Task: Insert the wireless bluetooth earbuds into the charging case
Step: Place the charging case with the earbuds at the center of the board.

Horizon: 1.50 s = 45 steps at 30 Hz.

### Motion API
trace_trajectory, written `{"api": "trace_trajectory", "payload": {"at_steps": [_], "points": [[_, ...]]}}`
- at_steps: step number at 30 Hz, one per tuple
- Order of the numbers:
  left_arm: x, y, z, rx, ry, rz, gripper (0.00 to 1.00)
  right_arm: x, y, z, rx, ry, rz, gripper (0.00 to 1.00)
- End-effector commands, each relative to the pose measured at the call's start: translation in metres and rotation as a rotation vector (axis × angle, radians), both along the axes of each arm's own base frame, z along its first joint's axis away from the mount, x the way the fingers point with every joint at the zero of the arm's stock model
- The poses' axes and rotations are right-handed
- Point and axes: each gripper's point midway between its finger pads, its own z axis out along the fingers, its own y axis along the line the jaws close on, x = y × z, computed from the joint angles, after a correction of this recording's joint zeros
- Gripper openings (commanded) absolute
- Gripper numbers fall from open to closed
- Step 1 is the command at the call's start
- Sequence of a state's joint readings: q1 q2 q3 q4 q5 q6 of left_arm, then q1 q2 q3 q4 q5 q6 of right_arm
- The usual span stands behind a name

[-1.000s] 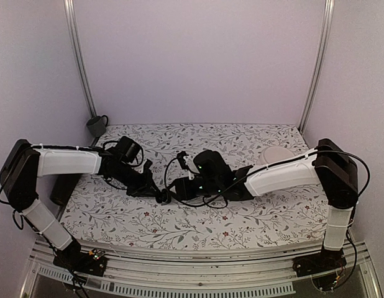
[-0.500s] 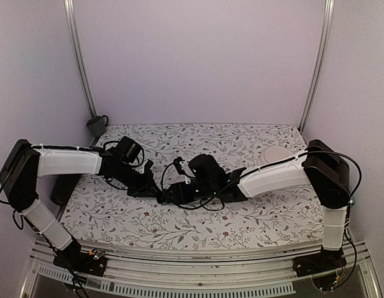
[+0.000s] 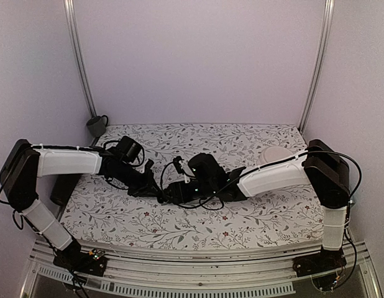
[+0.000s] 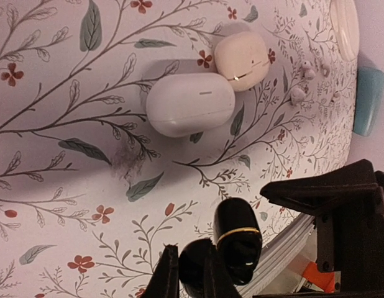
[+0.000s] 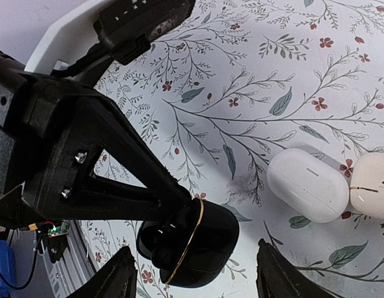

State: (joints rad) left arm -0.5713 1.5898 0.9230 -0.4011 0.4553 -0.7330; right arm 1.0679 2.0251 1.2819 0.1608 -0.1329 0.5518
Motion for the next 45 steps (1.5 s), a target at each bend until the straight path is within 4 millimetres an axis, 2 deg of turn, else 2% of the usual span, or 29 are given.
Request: {"api": "trace_trajectory", "payload": {"at_steps": [1,9,11,18,25,27,30,36,45], "points": [[0.004,-0.01,0.017,-0.035,-0.048,-0.019,0.0,-0.001,0.001,0.002,0.007,0.006,-0.008,0.67],[0.005,-0.008,0.015,-0.016,-0.07,-0.03,0.0,0.007,-0.014,0.014,0.059,0.029,-0.063,0.68],[0.006,-0.002,0.009,0.03,-0.075,-0.036,0.0,0.007,-0.024,0.004,0.038,0.05,-0.08,0.68],[0.003,0.001,-0.011,0.076,-0.07,-0.087,0.0,0.007,-0.033,-0.019,-0.028,0.081,-0.1,0.68],[-0.004,0.006,-0.034,0.151,-0.055,-0.12,0.0,0.001,-0.027,-0.026,-0.053,0.085,-0.08,0.67],[-0.006,0.006,-0.037,0.163,-0.057,-0.127,0.01,0.001,-0.017,-0.027,-0.058,0.082,-0.067,0.67],[-0.008,0.006,-0.04,0.175,-0.057,-0.133,0.03,-0.001,-0.007,-0.035,-0.078,0.081,-0.059,0.66],[-0.011,0.008,-0.042,0.184,-0.063,-0.131,0.05,0.008,-0.004,-0.053,-0.132,0.086,-0.093,0.62],[-0.009,0.004,-0.038,0.164,-0.082,-0.136,0.12,-0.001,-0.001,-0.072,-0.188,0.084,-0.074,0.6]]}}
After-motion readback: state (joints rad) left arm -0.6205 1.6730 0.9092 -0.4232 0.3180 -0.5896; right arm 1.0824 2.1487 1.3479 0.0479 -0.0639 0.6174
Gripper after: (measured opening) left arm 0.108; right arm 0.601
